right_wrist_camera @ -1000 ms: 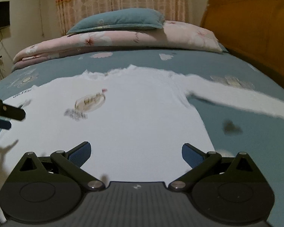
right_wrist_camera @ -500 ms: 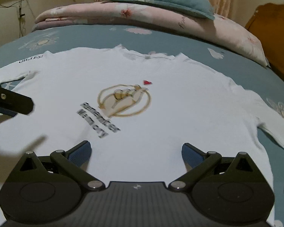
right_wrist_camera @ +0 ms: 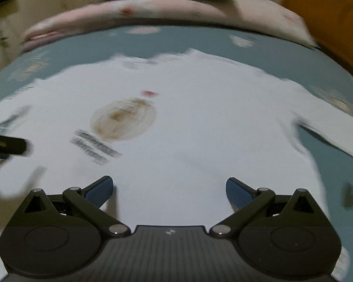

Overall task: Fold clothes
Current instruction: 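Move both open grippers back over the shirt body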

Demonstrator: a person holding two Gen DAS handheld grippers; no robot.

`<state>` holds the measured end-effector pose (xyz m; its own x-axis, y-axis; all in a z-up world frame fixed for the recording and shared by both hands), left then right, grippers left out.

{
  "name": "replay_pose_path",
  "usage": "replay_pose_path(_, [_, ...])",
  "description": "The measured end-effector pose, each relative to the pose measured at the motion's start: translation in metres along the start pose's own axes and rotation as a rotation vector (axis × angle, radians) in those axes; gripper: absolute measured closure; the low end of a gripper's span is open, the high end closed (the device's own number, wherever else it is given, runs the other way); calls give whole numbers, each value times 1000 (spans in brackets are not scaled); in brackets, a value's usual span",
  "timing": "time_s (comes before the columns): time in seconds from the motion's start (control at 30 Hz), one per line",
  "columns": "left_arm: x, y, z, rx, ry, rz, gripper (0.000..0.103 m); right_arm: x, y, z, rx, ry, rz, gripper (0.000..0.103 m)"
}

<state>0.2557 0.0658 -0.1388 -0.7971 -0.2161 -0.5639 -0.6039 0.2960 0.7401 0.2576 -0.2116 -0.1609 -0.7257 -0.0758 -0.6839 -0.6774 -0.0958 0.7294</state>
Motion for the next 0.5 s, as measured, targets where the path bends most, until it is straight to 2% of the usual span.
replay_pose_path(0.07, [3,2,-4,-17,-1,6,1,13,14,-14,31,-22,22,0])
replay_pose_path(0.17, [11,5,-16,-33,-7,18,1,33,38,-17,0,-53,40,0])
replay_pose_path(0.3, [33,11,-33,-6,-34,31,1,61,57,-7,8,-44,41,0])
replay_pose_path(0.43, [52,14,-38,-29,-103,7,1,72,64,-3,19,-39,21,0])
replay_pose_path(0.5, [57,12,-42,-47,-171,-5,1,71,62,-6,14,-47,24,0])
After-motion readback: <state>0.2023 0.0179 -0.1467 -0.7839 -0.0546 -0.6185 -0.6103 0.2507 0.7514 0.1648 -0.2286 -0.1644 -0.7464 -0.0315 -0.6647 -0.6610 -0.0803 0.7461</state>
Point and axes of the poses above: each gripper's, at about its wrist camera, not at the fingertips, and y roughly against the way its jaws point, z to its left, x to its underside, the point moved 6 cm from there along -y, roughly the way its jaws point
